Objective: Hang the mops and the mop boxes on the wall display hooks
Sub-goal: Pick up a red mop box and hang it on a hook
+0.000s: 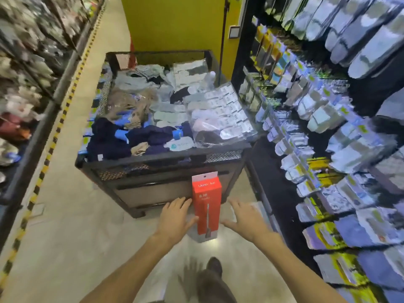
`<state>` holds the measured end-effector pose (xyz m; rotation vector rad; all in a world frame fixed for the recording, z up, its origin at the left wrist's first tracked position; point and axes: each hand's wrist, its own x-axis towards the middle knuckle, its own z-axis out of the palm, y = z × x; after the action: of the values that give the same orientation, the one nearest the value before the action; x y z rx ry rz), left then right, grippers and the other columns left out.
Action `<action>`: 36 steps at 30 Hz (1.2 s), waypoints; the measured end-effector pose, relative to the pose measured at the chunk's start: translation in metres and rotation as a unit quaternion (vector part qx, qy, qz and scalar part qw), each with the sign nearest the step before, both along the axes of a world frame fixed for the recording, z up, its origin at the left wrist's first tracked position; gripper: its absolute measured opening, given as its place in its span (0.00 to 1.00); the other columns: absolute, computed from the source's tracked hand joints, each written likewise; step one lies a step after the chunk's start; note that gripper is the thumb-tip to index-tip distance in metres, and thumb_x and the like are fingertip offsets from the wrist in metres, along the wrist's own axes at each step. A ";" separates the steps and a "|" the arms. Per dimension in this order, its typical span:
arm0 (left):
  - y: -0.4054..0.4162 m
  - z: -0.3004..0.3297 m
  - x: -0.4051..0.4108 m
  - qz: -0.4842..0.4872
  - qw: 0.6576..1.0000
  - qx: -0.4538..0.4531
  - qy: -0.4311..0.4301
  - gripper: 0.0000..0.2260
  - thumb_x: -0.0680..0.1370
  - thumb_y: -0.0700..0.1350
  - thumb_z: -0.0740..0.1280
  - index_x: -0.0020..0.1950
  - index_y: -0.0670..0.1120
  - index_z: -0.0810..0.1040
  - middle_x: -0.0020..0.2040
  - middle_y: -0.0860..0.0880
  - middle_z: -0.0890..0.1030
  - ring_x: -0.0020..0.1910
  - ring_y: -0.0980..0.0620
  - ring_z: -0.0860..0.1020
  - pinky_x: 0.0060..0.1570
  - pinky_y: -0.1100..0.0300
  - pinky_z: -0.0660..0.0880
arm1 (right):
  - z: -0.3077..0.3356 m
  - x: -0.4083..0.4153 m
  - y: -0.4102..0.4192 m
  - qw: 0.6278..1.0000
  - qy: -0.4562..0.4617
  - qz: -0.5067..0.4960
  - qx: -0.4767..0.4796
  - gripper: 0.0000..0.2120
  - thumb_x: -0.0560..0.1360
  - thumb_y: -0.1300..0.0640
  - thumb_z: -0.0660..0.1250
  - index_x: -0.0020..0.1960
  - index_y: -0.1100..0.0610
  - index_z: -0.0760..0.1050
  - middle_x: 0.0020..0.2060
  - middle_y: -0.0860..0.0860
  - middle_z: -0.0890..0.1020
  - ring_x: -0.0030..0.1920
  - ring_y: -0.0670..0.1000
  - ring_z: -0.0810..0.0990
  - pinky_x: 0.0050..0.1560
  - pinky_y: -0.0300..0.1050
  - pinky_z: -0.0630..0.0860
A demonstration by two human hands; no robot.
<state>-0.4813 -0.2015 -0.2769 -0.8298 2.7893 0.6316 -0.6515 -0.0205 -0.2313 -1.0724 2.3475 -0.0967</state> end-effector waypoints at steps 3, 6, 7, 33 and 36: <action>-0.007 -0.019 -0.033 0.039 0.998 0.046 -0.012 0.36 0.81 0.67 0.55 0.84 0.47 0.61 0.82 0.46 0.65 0.81 0.46 0.63 0.79 0.51 0.59 | -0.025 -0.044 -0.019 0.999 -0.039 0.014 0.022 0.54 0.65 0.20 0.49 0.83 0.50 0.59 0.76 0.51 0.72 0.69 0.59 0.78 0.66 0.55 0.73; -0.016 -0.047 -0.060 0.071 0.993 0.091 -0.003 0.36 0.82 0.61 0.65 0.85 0.48 0.57 0.83 0.47 0.63 0.81 0.47 0.62 0.80 0.53 0.59 | -0.048 -0.074 -0.039 0.997 -0.074 0.014 -0.004 0.41 0.77 0.30 0.66 0.82 0.49 0.61 0.75 0.52 0.73 0.71 0.58 0.76 0.66 0.53 0.73; -0.019 -0.058 -0.069 0.086 0.990 0.107 -0.002 0.36 0.82 0.60 0.67 0.85 0.48 0.57 0.83 0.48 0.63 0.81 0.47 0.63 0.79 0.53 0.59 | -0.058 -0.085 -0.046 0.997 -0.078 0.013 -0.015 0.39 0.78 0.34 0.69 0.82 0.48 0.61 0.75 0.52 0.73 0.72 0.58 0.75 0.66 0.53 0.72; -0.090 -0.365 -0.152 0.260 0.860 0.420 0.125 0.44 0.73 0.37 0.80 0.83 0.48 0.59 0.69 0.49 0.78 0.60 0.68 0.78 0.51 0.70 0.78 | -0.327 -0.206 -0.107 0.928 -0.328 -0.152 -0.094 0.46 0.73 0.54 0.81 0.81 0.42 0.57 0.76 0.42 0.68 0.76 0.46 0.67 0.78 0.55 0.67; -0.088 -0.371 -0.150 0.262 0.860 0.418 0.128 0.43 0.73 0.39 0.80 0.82 0.49 0.61 0.68 0.49 0.79 0.60 0.68 0.79 0.52 0.71 0.77 | -0.337 -0.210 -0.122 0.919 -0.352 -0.143 -0.106 0.45 0.70 0.53 0.81 0.75 0.35 0.57 0.72 0.37 0.71 0.76 0.48 0.69 0.76 0.57 0.71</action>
<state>-0.6314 -0.2899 -0.6484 -1.3170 2.0344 1.9632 -0.8618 -0.1422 -0.5680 -0.6211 1.8259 -0.7342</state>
